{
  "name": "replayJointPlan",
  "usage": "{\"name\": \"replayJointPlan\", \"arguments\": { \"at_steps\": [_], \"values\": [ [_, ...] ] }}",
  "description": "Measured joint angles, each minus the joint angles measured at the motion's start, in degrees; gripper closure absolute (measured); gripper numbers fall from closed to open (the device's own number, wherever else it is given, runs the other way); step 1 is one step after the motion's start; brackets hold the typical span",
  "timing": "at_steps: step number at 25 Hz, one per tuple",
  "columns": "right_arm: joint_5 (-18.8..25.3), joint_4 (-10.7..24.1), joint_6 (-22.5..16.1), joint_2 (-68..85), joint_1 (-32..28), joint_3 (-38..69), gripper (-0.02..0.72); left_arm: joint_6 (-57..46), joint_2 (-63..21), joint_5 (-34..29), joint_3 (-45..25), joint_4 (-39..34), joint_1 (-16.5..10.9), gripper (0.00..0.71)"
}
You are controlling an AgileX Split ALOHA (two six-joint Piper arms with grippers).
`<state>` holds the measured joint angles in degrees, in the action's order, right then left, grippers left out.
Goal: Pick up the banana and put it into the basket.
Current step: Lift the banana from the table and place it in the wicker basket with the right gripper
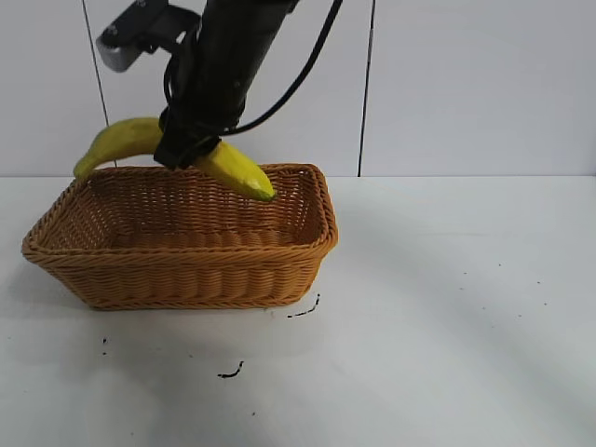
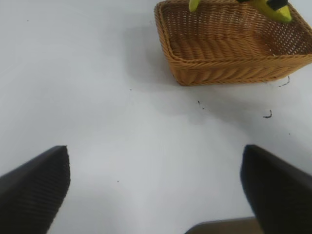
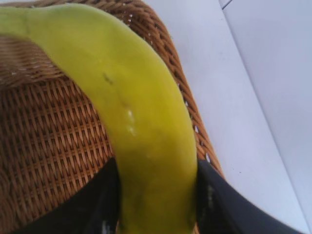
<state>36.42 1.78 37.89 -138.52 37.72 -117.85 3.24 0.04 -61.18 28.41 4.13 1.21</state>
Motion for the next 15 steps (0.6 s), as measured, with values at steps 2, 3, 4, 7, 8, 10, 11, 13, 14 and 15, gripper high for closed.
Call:
{"name": "replayJointPlan", "arguments": {
  "at_steps": [2, 3, 4, 7, 8, 10, 11, 13, 14, 15],
  "values": [
    [-1.3, 0.0, 0.0, -0.1, 0.0, 0.0, 0.400, 0.0, 0.0, 0.0, 0.0, 0.0, 0.0, 0.020],
    [-1.6, 0.0, 0.0, -0.1, 0.0, 0.0, 0.400, 0.0, 0.0, 0.0, 0.0, 0.0, 0.0, 0.020],
    [-1.7, 0.0, 0.0, -0.1, 0.0, 0.0, 0.400, 0.0, 0.0, 0.0, 0.0, 0.0, 0.0, 0.020],
    [-1.8, 0.0, 0.0, -0.1, 0.0, 0.0, 0.400, 0.0, 0.0, 0.0, 0.0, 0.0, 0.0, 0.020],
    [-1.8, 0.0, 0.0, -0.1, 0.0, 0.0, 0.400, 0.0, 0.0, 0.0, 0.0, 0.0, 0.0, 0.020],
    [-1.8, 0.0, 0.4, -0.1, 0.0, 0.0, 0.400, 0.0, 0.0, 0.0, 0.0, 0.0, 0.0, 0.020],
    [-1.8, 0.0, 0.5, -0.1, 0.0, 0.0, 0.399, 0.0, 0.0, 0.0, 0.0, 0.0, 0.0, 0.020],
    [-2.0, 0.0, 0.8, -0.1, 0.0, 0.0, 0.331, 0.0, 0.0, 0.0, 0.0, 0.0, 0.0, 0.020],
    [-2.2, 0.0, 0.9, -0.1, 0.0, 0.0, 0.258, 0.0, 0.0, 0.0, 0.0, 0.0, 0.0, 0.020],
    [-2.5, 0.0, 0.9, -0.1, 0.0, 0.0, 0.180, 0.0, 0.0, 0.0, 0.0, 0.0, 0.0, 0.020]
  ]
}}
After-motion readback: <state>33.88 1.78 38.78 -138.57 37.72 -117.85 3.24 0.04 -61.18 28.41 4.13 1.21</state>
